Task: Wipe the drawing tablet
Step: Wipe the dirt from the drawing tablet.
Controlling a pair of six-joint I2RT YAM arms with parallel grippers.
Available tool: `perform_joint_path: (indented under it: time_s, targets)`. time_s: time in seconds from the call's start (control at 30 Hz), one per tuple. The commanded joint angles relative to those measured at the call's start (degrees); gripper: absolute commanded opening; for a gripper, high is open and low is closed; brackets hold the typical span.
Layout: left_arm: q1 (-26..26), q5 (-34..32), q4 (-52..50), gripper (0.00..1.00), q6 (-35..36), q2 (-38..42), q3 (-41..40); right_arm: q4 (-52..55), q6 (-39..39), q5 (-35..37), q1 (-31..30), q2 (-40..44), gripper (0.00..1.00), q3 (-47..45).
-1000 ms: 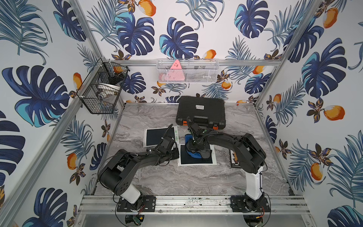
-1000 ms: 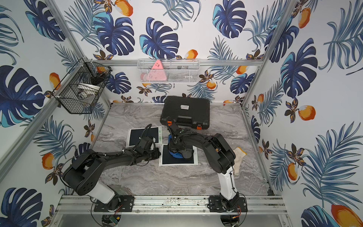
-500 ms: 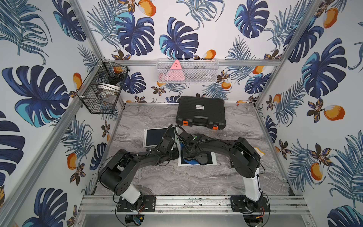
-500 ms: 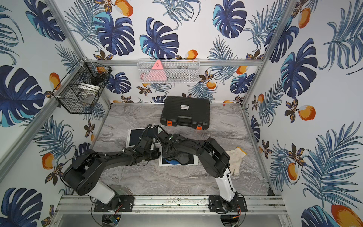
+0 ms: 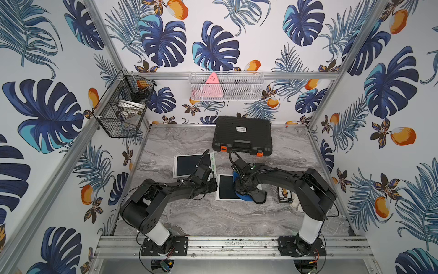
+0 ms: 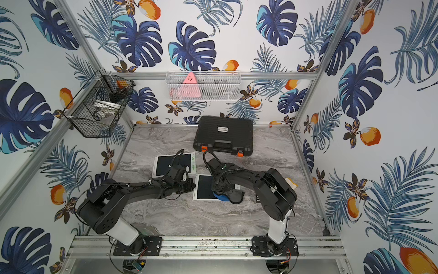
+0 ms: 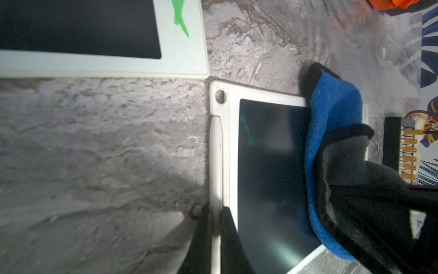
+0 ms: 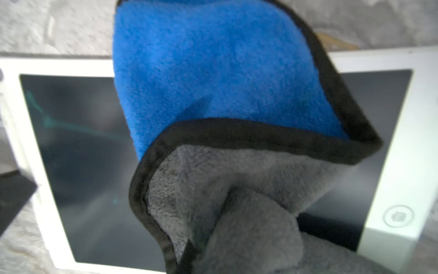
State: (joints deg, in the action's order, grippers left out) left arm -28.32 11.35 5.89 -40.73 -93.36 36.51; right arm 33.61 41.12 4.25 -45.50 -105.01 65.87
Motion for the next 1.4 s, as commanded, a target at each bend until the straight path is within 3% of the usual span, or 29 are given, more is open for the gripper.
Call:
perform_joint_path:
  time_s: [0.0,0.27,0.4,0.67,0.83,1.1,1.37]
  targets:
    - [-0.3,-1.4,-29.9,0.04,-0.2,-3.6,-1.3,4.0,3.3,-1.1,-3.7,-0.5,0.0,0.5]
    - [-0.2,1.0,-29.3,0.04,-2.2,-2.6,-3.2,1.8,9.4,-5.5,-11.0,-7.5,0.0,9.4]
    - [-0.3,1.3,-29.0,0.04,-3.1,-2.1,-4.6,-2.7,13.5,-9.5,-10.6,-9.0,0.0,6.9]
    - [-0.3,0.7,-30.5,0.04,-3.1,-1.4,-4.2,-0.7,14.5,-4.7,-4.6,1.1,0.0,-5.1]
    - [-0.3,0.3,-31.4,0.04,-3.2,-1.5,-3.7,1.3,13.4,-3.0,-4.0,5.4,0.0,-7.2]
    - [-0.3,0.8,-31.6,0.04,-3.2,-1.5,-3.6,-1.1,16.3,-5.3,-12.2,-2.6,0.0,2.2]
    - [-0.3,1.4,-31.0,0.04,-3.7,-0.9,-4.8,-6.1,18.3,-9.5,-13.2,-6.6,0.0,6.2]
